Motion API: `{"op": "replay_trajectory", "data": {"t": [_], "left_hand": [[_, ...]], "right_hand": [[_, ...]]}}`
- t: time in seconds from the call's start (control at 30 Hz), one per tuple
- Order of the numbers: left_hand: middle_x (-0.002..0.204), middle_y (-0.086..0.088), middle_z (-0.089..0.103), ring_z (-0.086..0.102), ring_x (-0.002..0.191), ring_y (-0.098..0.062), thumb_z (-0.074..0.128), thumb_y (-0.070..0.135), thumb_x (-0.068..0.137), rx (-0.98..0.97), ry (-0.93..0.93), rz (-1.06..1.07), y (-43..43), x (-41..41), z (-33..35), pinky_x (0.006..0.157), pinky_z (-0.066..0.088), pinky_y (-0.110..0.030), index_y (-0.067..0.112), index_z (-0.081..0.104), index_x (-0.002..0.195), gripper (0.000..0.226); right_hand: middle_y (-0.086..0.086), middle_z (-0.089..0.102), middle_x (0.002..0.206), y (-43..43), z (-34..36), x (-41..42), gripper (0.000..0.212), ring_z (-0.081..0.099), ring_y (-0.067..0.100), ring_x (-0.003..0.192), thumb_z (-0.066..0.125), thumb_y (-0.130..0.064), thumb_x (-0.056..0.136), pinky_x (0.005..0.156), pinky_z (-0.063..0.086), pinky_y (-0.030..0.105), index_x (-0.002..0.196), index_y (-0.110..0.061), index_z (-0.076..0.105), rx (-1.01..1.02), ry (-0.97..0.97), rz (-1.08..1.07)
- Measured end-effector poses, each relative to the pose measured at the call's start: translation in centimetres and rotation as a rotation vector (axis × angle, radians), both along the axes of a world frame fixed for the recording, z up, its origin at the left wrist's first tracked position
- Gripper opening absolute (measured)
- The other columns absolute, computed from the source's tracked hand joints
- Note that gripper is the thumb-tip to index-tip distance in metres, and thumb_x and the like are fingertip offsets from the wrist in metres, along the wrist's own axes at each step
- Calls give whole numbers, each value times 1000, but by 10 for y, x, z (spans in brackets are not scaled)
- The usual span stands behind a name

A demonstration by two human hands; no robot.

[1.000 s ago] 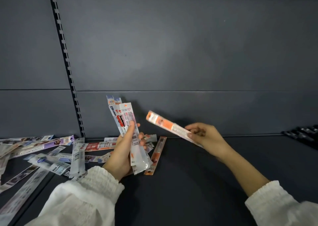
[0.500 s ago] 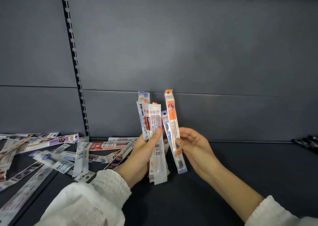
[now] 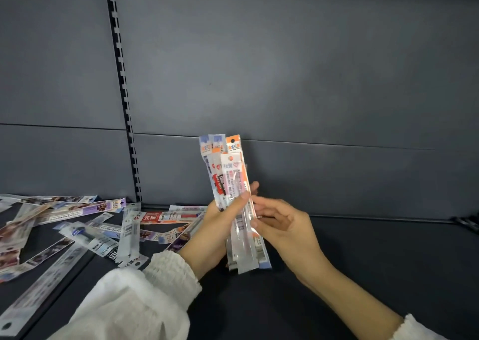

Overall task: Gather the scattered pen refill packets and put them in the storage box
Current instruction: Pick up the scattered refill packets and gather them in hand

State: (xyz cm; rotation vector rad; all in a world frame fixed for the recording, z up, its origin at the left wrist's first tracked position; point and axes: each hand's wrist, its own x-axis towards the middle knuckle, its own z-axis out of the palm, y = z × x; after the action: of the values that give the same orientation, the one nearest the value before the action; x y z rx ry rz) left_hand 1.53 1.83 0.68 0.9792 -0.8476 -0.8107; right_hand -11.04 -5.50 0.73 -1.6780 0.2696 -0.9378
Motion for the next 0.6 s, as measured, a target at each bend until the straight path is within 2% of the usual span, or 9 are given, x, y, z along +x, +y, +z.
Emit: {"op": "replay_trajectory", "data": {"t": [0.07,0.13,0.23,0.33,0.43,0.5,0.6], "left_hand": [[126,0,67,61,118,-15,52,25,95,-30,114,-12,1,4,4,98,51,-41,21,49,136,41],[117,-6,71,66,110,-19,53,24,94,-49,251,4,3,8,7,91,54,-41,17,54,130,37],[99,-6,76,72,93,-23,63,29,85,-56,346,73,5,15,7,77,60,-37,13,57,126,45],[90,-5,73,72,86,-23,68,33,75,-66,388,81,5,14,3,73,59,-36,17,59,122,51],[79,-2,64,64,74,-19,73,33,74,-82,381,17,3,9,-1,75,56,-37,20,64,115,44],[76,0,63,59,70,-17,72,31,75,-49,341,23,4,9,-1,68,58,-35,19,62,115,43],[76,1,62,57,58,-13,68,28,80,-69,285,49,13,22,7,55,55,-30,16,53,123,48]], "right_hand": [[2,71,100,3,-1,0,37,68,8,93,71,2,81,76,56,20,109,-22,70,-55,60,1],[-1,70,93,4,-5,2,31,67,5,83,74,-2,79,64,57,22,100,-25,70,-54,126,-38],[1,70,79,2,-9,2,13,64,8,67,75,-4,79,57,54,21,85,-15,68,21,155,-57],[3,71,72,3,-11,3,9,65,10,62,74,-5,79,57,53,20,74,-8,67,34,138,-30],[3,71,70,8,-14,9,16,65,13,65,75,-2,77,64,56,28,67,-11,69,-11,117,3],[-1,70,68,10,-14,10,20,63,7,63,73,-3,80,61,52,22,66,-17,70,-62,142,37],[-1,69,67,3,-7,3,19,57,0,56,64,-18,89,51,41,11,72,-21,71,-170,264,18]]}}
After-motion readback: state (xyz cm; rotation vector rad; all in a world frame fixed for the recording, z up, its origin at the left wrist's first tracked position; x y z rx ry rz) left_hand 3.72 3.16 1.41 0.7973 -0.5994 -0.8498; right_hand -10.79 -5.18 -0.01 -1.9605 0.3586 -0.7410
